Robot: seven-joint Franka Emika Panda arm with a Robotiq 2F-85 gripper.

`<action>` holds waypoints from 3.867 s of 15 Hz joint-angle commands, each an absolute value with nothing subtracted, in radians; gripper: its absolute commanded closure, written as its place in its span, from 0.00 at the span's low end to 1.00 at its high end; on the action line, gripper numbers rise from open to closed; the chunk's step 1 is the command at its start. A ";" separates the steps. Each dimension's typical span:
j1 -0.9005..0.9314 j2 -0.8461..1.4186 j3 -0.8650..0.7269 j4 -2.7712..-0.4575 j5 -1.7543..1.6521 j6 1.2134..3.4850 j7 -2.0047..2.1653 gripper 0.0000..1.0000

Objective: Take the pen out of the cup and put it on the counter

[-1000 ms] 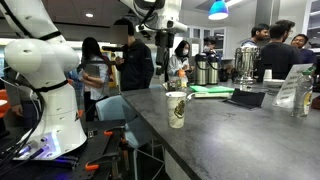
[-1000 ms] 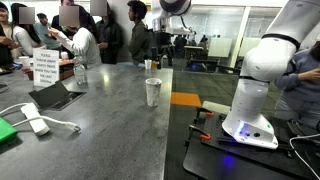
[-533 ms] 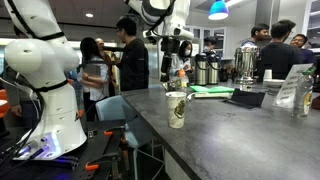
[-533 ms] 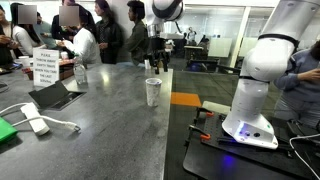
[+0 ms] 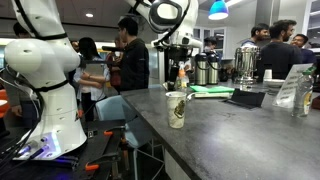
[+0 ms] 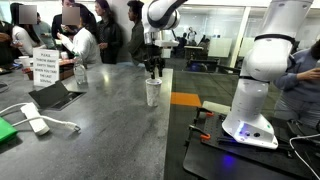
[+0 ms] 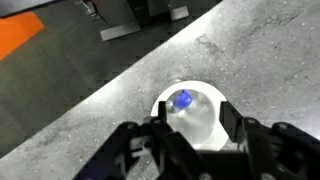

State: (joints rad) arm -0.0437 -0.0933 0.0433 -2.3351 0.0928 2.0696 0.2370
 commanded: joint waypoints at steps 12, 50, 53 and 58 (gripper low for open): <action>-0.019 -0.021 0.025 -2.325 0.104 2.111 0.104 0.45; -0.026 0.138 -0.004 -2.179 0.142 1.945 0.135 0.37; -0.026 0.141 -0.005 -2.178 0.146 1.944 0.136 0.69; -0.023 0.146 -0.004 -2.184 0.158 1.940 0.138 0.94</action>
State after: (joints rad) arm -0.0300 0.1360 0.0039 -2.1974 0.1395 1.9752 0.1228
